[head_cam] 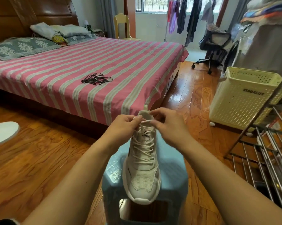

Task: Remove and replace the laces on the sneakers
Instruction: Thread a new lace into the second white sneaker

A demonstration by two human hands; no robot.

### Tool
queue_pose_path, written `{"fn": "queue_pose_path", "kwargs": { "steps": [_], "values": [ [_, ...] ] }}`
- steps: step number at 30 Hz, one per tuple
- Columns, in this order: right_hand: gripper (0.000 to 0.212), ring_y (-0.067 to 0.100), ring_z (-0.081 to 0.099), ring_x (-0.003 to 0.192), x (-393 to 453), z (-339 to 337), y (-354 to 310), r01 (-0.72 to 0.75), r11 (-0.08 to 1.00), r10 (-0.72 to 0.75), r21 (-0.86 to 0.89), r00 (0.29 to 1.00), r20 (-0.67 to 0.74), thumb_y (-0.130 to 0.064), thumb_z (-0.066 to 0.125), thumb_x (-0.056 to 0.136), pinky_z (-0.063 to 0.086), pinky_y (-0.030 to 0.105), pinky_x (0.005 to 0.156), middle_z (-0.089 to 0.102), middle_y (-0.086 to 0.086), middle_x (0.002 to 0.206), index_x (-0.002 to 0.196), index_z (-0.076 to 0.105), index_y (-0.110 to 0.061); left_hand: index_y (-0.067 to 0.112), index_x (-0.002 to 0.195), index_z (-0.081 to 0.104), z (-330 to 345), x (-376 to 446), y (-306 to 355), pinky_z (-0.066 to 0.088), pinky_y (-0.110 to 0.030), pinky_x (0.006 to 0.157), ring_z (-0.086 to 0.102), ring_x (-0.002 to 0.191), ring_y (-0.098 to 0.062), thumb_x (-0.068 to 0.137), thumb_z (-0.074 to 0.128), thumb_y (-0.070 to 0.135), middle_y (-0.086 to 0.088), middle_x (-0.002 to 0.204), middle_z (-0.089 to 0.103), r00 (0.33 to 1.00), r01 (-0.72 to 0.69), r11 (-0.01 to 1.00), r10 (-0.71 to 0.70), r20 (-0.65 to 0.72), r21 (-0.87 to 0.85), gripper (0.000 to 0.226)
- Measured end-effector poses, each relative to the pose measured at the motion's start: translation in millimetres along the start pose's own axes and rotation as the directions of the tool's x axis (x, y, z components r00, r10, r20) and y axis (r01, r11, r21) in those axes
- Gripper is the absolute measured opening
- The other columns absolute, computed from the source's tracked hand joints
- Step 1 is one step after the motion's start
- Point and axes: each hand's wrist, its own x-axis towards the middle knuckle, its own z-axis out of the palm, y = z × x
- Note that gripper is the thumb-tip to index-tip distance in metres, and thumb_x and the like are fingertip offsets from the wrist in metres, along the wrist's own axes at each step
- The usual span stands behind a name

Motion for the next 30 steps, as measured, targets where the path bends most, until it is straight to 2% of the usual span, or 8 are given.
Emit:
{"fn": "queue_pose_path", "kwargs": {
  "steps": [4,7,9,14,18,21,27,30],
  "values": [
    [0.007,0.018,0.061,0.065,0,-26,1,-0.097,0.985,0.06,0.143,0.968,0.244,-0.023,0.074,0.09,0.05,0.034,0.064,0.071,-0.003,0.077,0.086,0.076,-0.018,0.013,0.091,0.082,-6,-2,2,0.049,-0.03,0.086,0.066,0.08,-0.011,0.095,0.071,0.021,-0.006,0.082,0.077,0.999,-0.031,1.0,0.03,0.035,0.005,0.014],
    [0.015,-0.002,0.061,0.076,-2,-12,1,-0.053,0.993,0.027,0.103,0.971,0.237,-0.017,0.065,0.097,0.052,0.022,0.073,0.071,-0.011,0.091,0.104,0.077,-0.02,0.014,0.091,0.082,-12,-7,9,0.055,-0.024,0.089,0.074,0.093,-0.013,0.086,0.078,0.005,-0.007,0.088,0.079,0.991,-0.032,0.997,0.023,0.135,0.065,0.012],
    [0.023,0.0,0.065,0.092,0,2,2,0.01,0.993,-0.042,0.12,0.964,0.262,-0.012,0.066,0.094,0.054,0.024,0.086,0.074,-0.012,0.101,0.112,0.076,-0.021,0.014,0.088,0.082,-13,-9,11,0.057,-0.023,0.083,0.075,0.088,-0.012,0.083,0.078,-0.002,-0.005,0.084,0.079,0.99,-0.06,0.991,0.043,0.135,0.118,0.018],
    [0.017,0.009,0.07,0.09,6,17,7,-0.108,0.977,0.065,0.185,0.972,0.224,-0.013,0.068,0.091,0.057,0.042,0.088,0.076,-0.007,0.09,0.099,0.079,-0.022,0.024,0.079,0.058,7,-12,4,0.043,-0.029,0.057,0.053,0.06,-0.005,0.081,0.07,0.009,0.005,0.067,0.06,0.929,-0.222,0.86,0.33,-0.168,0.46,0.019],
    [0.018,0.01,0.071,0.092,6,17,7,-0.162,0.949,0.097,0.269,0.966,0.24,-0.014,0.066,0.095,0.057,0.041,0.091,0.077,-0.007,0.092,0.099,0.079,-0.026,0.019,0.088,0.056,18,-13,-6,0.048,-0.043,0.064,0.054,0.07,-0.016,0.086,0.069,0.01,0.006,0.076,0.057,0.82,-0.373,0.743,0.544,-0.176,0.556,0.015],
    [0.014,0.016,0.073,0.093,9,18,9,-0.19,0.926,0.103,0.328,0.959,0.263,-0.015,0.069,0.094,0.058,0.045,0.093,0.078,-0.003,0.091,0.099,0.08,-0.022,0.016,0.088,0.06,13,-12,-12,0.05,-0.045,0.065,0.06,0.073,-0.021,0.088,0.074,0.016,0.003,0.079,0.064,0.789,-0.379,0.7,0.587,-0.184,0.605,0.015],
    [0.006,0.007,0.071,0.082,10,14,6,-0.047,0.988,0.009,0.15,0.97,0.242,-0.017,0.077,0.087,0.058,0.026,0.081,0.076,-0.006,0.082,0.09,0.082,-0.017,0.017,0.073,0.055,-6,-14,-13,0.047,-0.041,0.054,0.053,0.058,-0.021,0.087,0.079,0.029,0.004,0.06,0.054,0.838,-0.333,0.635,0.538,-0.089,0.697,0.031],
    [0.007,-0.003,0.062,0.073,11,10,4,0.098,0.994,-0.085,-0.054,0.974,0.211,-0.018,0.076,0.088,0.043,0.006,0.069,0.072,-0.01,0.081,0.093,0.081,-0.016,0.021,0.067,0.048,-17,-13,-17,0.041,-0.036,0.056,0.044,0.055,-0.013,0.088,0.08,0.029,0.004,0.057,0.048,0.923,-0.266,0.725,0.381,-0.048,0.635,0.038]
  ]
}}
